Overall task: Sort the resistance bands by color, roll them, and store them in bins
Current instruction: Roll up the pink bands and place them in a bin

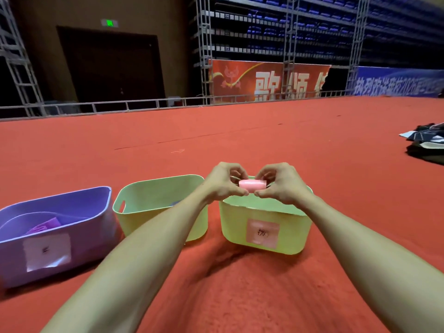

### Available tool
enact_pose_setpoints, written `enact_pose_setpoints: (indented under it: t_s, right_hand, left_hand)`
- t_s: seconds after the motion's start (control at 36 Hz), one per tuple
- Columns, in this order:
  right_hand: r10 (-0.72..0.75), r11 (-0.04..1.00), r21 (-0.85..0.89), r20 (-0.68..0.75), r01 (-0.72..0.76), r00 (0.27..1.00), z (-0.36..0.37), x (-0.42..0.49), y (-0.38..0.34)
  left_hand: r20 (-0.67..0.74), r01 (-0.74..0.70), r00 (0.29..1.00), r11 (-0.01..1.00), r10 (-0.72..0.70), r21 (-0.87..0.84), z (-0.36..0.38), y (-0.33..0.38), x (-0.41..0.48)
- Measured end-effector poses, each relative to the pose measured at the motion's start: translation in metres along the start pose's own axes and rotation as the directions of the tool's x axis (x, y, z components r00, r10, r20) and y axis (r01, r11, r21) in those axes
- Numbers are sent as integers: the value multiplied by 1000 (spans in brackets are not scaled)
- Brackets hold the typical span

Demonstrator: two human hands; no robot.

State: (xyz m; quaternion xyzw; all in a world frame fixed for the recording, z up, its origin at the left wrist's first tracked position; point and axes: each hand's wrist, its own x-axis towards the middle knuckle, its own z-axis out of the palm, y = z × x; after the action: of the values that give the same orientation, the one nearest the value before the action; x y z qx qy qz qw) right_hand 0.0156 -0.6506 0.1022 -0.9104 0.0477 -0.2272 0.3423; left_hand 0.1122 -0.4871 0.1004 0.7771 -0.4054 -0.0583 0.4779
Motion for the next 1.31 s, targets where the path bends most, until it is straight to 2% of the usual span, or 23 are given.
enact_pose_setpoints:
  t_s: [0.36,0.61,0.78,0.94,1.11,1.22,1.31]
  right_hand:
    - [128,985,-125,88,-116,988,4,18,31]
    - [171,976,-160,122,-151,978,15,24,46]
    - [192,949,-293,257,-113,947,19,21,53]
    - [160,955,-277,190,-104,969,13,14,36]
    - [64,972,-235,171,-22,983,8,-9,-3]
    - [2,976,-216,201,42,980,12,-35,-33]
    - [-12,975,-213,258,69,966,25,-60,-54]
  left_hand:
    - [128,43,990,990,-61,136,23,-17,36]
    - [163,75,980,972,-113,221,31,-32,45]
    - [264,55,953,940,-150,338,35,-28,45]
    - [228,22,965,912,-126,410,22,-15,29]
    - [127,50,985,893,-118,446,-4,-3,-19]
    - [66,104,986,881,-151,461,-25,1,-75]
    - [75,156,972,844,-224,513,-43,2,-125]
